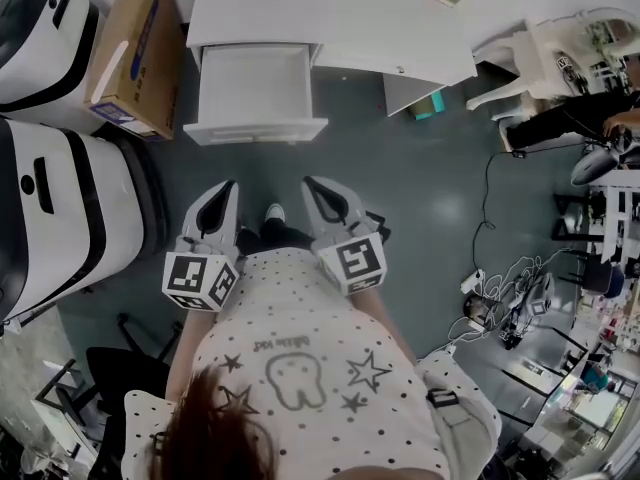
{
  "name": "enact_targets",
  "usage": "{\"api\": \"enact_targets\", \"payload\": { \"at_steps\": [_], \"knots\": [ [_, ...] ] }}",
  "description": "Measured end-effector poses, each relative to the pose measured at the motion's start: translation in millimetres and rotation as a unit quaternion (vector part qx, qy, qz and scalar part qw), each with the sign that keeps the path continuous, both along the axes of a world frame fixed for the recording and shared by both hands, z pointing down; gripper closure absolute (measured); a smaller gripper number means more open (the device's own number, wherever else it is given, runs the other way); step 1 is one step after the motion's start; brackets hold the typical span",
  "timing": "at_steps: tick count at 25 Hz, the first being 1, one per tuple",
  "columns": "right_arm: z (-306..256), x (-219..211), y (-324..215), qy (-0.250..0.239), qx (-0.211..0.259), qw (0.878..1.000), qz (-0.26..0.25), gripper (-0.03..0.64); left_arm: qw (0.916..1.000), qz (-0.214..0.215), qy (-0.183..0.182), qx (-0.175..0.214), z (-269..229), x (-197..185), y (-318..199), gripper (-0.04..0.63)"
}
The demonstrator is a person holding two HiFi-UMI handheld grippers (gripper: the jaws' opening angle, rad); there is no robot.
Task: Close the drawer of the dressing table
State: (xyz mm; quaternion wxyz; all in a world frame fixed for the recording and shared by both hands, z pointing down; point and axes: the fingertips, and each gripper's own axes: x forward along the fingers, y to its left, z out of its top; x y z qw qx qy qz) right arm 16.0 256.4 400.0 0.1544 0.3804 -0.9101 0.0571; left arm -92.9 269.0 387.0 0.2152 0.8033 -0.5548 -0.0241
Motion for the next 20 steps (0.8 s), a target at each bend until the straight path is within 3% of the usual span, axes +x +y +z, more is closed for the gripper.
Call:
{"api": "enact_targets", "payload": {
  "at_steps": [12, 20],
  "knots": [
    [-5, 14, -22, -0.006, 0.012, 1.0, 0.01, 0.623, 0.9999, -0.003, 0.01, 0.01, -5, 6, -23, 0.6],
    [-3, 20, -61, -0.008, 0.015, 0.997, 0.074, 0.623, 0.9995, 0.004, 0.027, 0.017, -6, -13, -65, 0.6]
  ]
}}
